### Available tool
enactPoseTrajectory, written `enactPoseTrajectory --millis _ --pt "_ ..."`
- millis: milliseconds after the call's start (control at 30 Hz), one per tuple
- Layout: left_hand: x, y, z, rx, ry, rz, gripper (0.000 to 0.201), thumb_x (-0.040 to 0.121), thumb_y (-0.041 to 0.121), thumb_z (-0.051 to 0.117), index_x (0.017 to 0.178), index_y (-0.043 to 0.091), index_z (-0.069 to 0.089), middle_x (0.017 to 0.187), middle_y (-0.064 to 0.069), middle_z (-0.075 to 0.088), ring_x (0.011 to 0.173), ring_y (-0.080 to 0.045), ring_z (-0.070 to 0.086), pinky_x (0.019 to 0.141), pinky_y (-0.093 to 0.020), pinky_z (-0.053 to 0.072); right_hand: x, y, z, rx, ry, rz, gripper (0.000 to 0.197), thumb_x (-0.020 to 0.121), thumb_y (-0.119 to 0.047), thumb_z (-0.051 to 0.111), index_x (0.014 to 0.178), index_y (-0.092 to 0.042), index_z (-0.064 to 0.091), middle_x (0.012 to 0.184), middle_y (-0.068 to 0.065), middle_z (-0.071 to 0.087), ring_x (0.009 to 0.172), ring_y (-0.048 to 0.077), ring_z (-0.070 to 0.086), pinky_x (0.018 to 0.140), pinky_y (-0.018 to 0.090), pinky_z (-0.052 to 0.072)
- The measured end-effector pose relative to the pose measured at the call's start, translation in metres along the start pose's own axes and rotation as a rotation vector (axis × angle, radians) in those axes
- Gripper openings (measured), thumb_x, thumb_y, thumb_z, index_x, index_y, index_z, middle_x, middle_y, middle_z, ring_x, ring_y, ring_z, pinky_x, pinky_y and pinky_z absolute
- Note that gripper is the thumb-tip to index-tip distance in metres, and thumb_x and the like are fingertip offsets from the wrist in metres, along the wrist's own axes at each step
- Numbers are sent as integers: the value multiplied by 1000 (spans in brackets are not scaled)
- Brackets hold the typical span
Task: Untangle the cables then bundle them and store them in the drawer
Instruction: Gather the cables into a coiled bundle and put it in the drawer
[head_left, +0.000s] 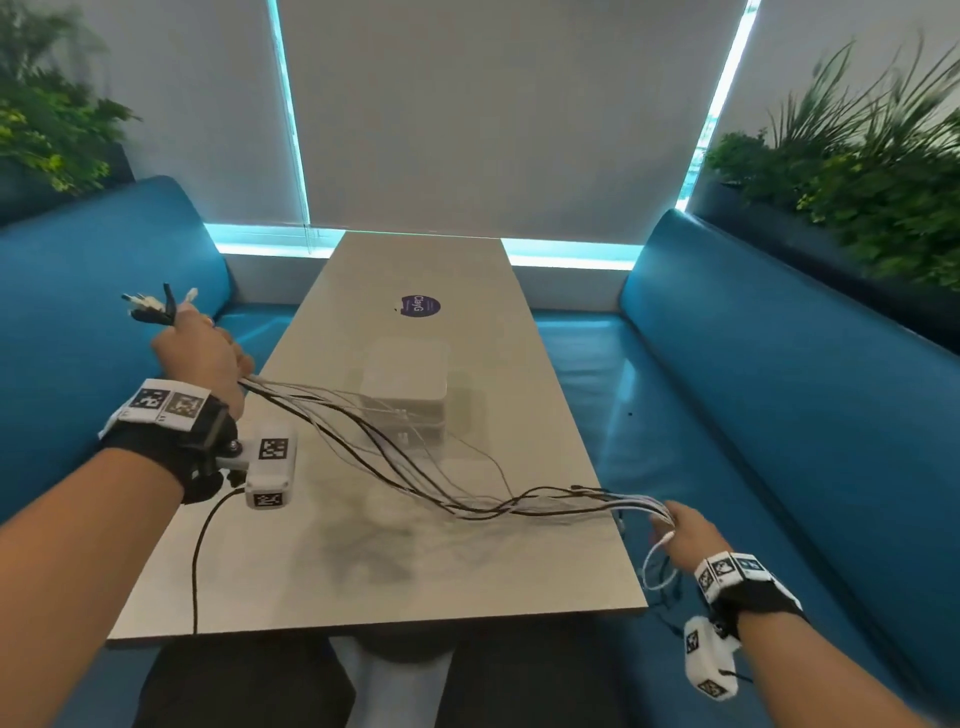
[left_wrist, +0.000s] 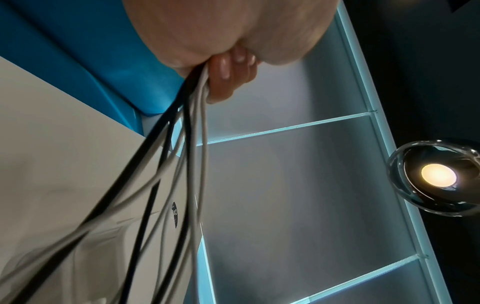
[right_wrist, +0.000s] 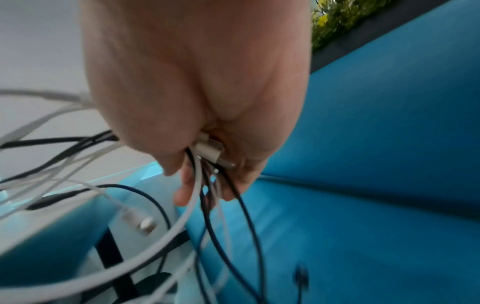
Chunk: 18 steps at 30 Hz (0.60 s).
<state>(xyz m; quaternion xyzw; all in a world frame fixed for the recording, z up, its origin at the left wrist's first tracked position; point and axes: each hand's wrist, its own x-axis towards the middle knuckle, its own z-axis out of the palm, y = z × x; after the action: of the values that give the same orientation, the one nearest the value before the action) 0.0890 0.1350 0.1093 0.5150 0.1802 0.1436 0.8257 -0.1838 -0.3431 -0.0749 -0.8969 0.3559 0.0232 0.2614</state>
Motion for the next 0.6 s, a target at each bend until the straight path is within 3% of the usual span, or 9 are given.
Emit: enactPoseTrajectory --millis 167,200,267,300,367,467,533,600 --pt "-14 -7 2 5 -29 2 34 100 38 44 70 23 41 56 7 31 39 -8 27 42 -14 21 5 -33 10 108 -62 -182 24 100 -26 48 92 -46 59 74 -6 68 64 9 64 58 21 47" --pt "-18 -8 3 4 -34 1 34 101 38 44 70 23 41 55 7 31 39 -7 27 42 -14 21 8 -35 14 122 -82 -190 23 100 -29 48 99 -49 60 83 -9 70 72 7 65 63 20 49" --pt "-22 -9 3 8 -45 1 35 101 37 43 70 23 39 51 8 30 38 -7 25 41 -14 20 21 -33 23 108 -100 -191 22 98 -35 48 105 -52 61 103 -12 71 93 10 67 82 28 54" --pt "-23 -9 3 8 -50 2 35 102 36 42 69 23 38 48 9 29 37 -7 24 41 -14 19 28 -30 27 88 -103 -177 19 97 -37 48 101 -49 63 103 -11 72 95 13 67 87 33 55" --pt "-24 -11 4 9 -59 -2 36 102 36 41 69 24 37 47 10 28 37 -8 23 41 -15 18 45 -21 34 41 -95 -121 19 97 -38 48 90 -31 65 91 -3 72 87 21 68 82 38 56" --pt "-25 -18 3 21 -66 -25 34 101 38 43 69 24 40 52 8 30 40 -9 25 42 -19 20 27 -33 24 -156 -83 21 25 96 -37 49 91 -16 62 93 8 69 89 31 67 73 34 52" --pt "-26 -21 2 24 -71 -39 35 101 39 43 69 24 41 51 8 31 40 -9 25 43 -19 20 22 -28 19 -305 -70 110 18 96 -30 52 87 -15 59 97 10 68 88 30 65 74 31 52" --pt "-26 -23 2 18 -83 -37 36 101 39 42 69 24 40 48 9 30 39 -9 24 42 -20 20 14 -24 17 -351 -34 173 19 93 -30 57 77 -19 56 89 7 66 80 28 63 77 32 54"
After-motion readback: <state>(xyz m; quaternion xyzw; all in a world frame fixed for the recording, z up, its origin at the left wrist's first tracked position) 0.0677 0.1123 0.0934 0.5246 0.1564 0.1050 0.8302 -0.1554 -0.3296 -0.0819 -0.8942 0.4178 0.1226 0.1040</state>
